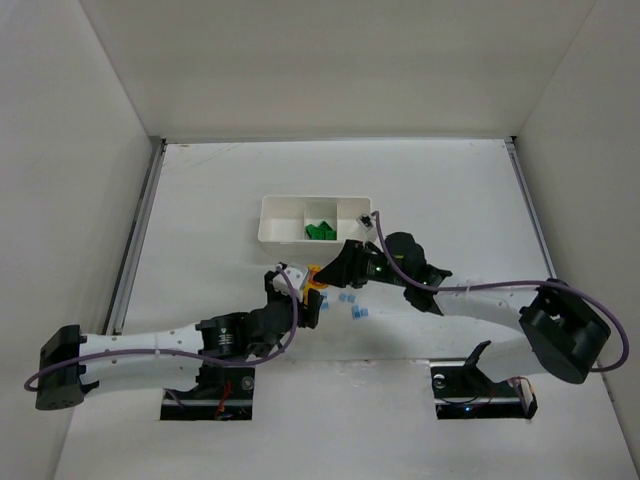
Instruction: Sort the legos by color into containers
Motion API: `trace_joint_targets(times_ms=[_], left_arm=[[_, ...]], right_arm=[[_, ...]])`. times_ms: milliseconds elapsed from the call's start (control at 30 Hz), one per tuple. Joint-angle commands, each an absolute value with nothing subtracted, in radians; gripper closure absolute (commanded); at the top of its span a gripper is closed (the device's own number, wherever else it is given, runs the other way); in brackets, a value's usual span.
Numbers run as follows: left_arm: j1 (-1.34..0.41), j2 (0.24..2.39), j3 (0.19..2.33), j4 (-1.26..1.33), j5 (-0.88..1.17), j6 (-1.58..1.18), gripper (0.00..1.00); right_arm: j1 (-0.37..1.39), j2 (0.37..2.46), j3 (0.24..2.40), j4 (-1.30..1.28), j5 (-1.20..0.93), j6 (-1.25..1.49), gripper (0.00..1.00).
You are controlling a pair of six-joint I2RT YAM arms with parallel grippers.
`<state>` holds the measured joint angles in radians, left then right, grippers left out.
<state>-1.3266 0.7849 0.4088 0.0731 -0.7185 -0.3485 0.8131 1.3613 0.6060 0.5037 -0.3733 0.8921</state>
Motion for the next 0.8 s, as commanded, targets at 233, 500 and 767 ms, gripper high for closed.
trace_joint_targets(times_ms=[233, 500, 767], left_arm=[[-1.32, 0.769, 0.445, 0.132, -0.696, -0.347, 0.78], [-1.312, 0.761, 0.436, 0.127, -0.696, -0.351, 0.79], [-1.315, 0.736, 0.408, 0.124, -0.696, -0.37, 0.85]], right_arm=[[0.812, 1.397, 0.572, 0.741, -0.391, 0.971, 0.44], [0.811, 1.362, 0.568, 0.727, -0.324, 0.939, 0.72], [0.665, 1.252, 0.554, 0.683, -0.311, 0.925, 0.76]])
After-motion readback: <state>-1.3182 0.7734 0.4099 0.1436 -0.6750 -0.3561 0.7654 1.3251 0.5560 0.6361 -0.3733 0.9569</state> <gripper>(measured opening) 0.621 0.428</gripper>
